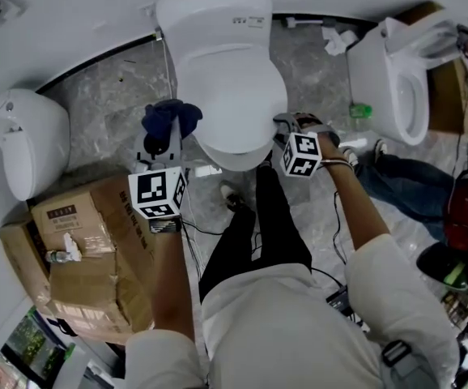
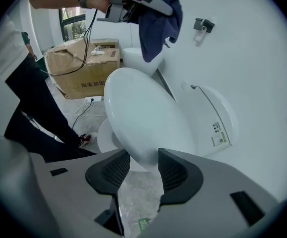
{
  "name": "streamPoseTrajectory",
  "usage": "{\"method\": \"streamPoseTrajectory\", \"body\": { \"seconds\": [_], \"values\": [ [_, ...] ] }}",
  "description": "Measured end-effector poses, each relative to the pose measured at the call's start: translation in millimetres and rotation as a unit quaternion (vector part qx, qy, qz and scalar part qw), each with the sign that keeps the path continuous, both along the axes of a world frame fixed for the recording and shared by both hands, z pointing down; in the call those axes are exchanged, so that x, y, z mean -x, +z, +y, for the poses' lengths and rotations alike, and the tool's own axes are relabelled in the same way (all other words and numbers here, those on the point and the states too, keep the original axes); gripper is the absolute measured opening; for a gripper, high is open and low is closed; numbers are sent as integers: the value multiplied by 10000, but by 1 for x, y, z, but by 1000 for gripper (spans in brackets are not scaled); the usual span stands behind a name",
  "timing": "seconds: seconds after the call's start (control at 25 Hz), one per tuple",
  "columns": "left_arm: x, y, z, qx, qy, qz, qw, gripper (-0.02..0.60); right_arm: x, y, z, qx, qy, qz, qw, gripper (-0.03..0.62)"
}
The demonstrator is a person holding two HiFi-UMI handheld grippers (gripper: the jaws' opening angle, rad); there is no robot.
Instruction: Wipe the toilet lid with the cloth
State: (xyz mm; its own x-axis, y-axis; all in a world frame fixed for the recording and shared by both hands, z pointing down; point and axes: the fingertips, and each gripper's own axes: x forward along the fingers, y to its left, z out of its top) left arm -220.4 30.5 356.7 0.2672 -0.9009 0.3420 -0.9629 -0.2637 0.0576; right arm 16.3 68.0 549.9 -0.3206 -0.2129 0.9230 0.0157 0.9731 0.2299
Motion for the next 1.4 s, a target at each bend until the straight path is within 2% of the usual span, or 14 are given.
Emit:
{"method": "streamPoseTrajectory", "body": {
  "seconds": [0.12, 0.36, 0.6, 1.4],
  "values": [
    [-7, 6, 2, 70, 31, 20, 10000, 51, -4, 21, 19, 200, -183, 270, 9993, 206],
    [-20, 23, -2, 261, 83, -4, 9996, 51, -3, 31, 35, 456, -146, 278, 9985, 224],
    [-30, 42, -2, 441, 117, 57, 9989, 51, -4, 49, 51, 1030, -349, 495, 9928, 230],
    [-43, 100, -14, 920, 105, 105, 9956, 51, -9, 117, 80, 1375, -526, 663, 9869, 249]
  ]
}}
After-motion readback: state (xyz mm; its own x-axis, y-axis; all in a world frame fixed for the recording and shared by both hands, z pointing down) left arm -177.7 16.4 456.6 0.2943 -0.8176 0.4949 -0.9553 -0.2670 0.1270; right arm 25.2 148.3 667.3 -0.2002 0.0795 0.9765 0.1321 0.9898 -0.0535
